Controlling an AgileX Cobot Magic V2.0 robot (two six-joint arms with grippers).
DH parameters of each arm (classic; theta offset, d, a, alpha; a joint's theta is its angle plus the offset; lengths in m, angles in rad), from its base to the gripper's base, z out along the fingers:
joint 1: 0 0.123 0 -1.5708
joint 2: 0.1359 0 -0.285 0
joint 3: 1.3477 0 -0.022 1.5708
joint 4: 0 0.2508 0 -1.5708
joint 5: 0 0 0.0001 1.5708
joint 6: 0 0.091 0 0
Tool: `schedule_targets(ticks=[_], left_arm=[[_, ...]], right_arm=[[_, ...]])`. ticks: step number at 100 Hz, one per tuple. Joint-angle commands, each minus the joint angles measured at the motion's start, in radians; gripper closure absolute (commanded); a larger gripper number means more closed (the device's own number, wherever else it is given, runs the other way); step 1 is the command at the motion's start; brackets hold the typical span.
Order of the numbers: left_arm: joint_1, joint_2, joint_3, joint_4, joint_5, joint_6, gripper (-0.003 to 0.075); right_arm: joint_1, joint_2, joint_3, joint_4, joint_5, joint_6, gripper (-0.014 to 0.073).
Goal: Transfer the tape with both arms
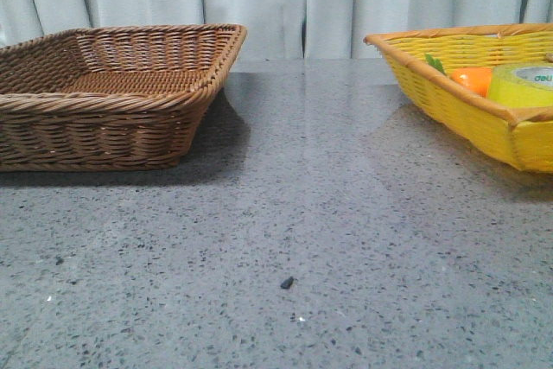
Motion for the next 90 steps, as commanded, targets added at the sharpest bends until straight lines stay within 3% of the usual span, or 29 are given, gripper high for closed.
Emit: schedule_targets(ticks=[1,22,38,66,90], left_arm=[[0.003,-0.03,0.008,-0.01,-0.146,0.0,0.0741],[0.003,-0.03,0.008,-0.01,-0.202,0.0,0.0741],[0.003,-0.03,-0.004,-0.01,-0.233,0.0,0.0741],[0.003,0.002,-0.113,0.005,-0.213,0.0,0.0741],[0.003,0.108,-0.272,0.02,-0.099,0.0,0.0741]], right_arm=[[-0.006,-0.02,0.021,-0.003,-0.177,0.001,0.0659],[-0.006,-0.02,0.021,-0.003,-0.345,0.001,0.0659],[-0.006,-0.02,0.021,-0.003,-0.343,0.001,0.0659],[-0.006,0.011,-0.1,0.0,-0.107,0.003,0.0659],[-0.006,0.133,-0.277,0.024,0.078,0.003,0.0659]])
